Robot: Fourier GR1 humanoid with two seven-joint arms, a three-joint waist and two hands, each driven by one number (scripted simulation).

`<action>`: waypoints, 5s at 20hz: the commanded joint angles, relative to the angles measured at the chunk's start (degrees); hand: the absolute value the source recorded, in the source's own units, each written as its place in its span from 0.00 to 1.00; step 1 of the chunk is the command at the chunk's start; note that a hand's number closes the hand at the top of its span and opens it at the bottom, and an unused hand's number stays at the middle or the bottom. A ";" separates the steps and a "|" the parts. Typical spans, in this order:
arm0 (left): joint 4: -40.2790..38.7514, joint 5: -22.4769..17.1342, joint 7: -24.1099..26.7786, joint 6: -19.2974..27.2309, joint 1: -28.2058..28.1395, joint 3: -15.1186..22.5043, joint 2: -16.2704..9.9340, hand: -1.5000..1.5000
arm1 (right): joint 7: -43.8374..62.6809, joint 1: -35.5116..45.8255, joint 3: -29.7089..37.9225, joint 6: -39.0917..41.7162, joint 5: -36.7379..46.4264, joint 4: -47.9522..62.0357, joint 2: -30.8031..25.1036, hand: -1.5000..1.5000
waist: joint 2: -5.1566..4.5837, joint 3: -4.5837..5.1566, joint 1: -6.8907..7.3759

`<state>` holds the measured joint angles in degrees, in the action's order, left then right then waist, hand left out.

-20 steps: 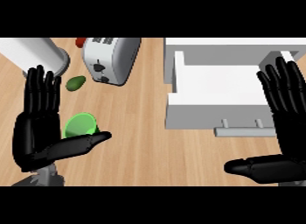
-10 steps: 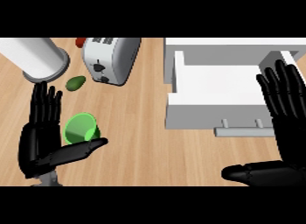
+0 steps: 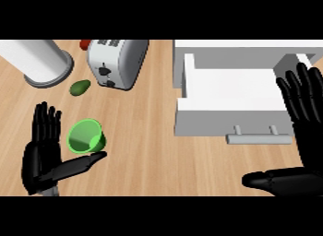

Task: Pick up the cup, place it into the drawer and close the drawer

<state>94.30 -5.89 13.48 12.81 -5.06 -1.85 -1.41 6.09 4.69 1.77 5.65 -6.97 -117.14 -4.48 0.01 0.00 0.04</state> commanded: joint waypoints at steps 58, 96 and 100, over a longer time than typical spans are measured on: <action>-70.13 -10.35 39.54 -25.70 25.92 -13.64 -6.09 0.00 | 6.44 -0.58 -2.21 0.74 -0.84 -5.44 1.44 0.00 | -0.13 0.07 -0.58; -26.05 -10.72 23.58 -24.19 20.10 -0.93 -2.58 1.00 | 7.68 3.43 0.60 -0.86 -0.44 -2.35 0.47 0.00 | 0.23 -0.04 0.63; -17.20 -13.46 11.06 -20.20 24.88 -0.26 -1.88 1.00 | 8.38 2.06 1.68 0.19 -1.78 -4.27 -0.67 0.00 | 0.27 -0.05 0.33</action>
<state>68.33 -17.13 34.50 -10.51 17.17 -3.03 -4.22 13.41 6.48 3.95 6.36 -9.15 -120.89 -5.30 0.27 -0.05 0.49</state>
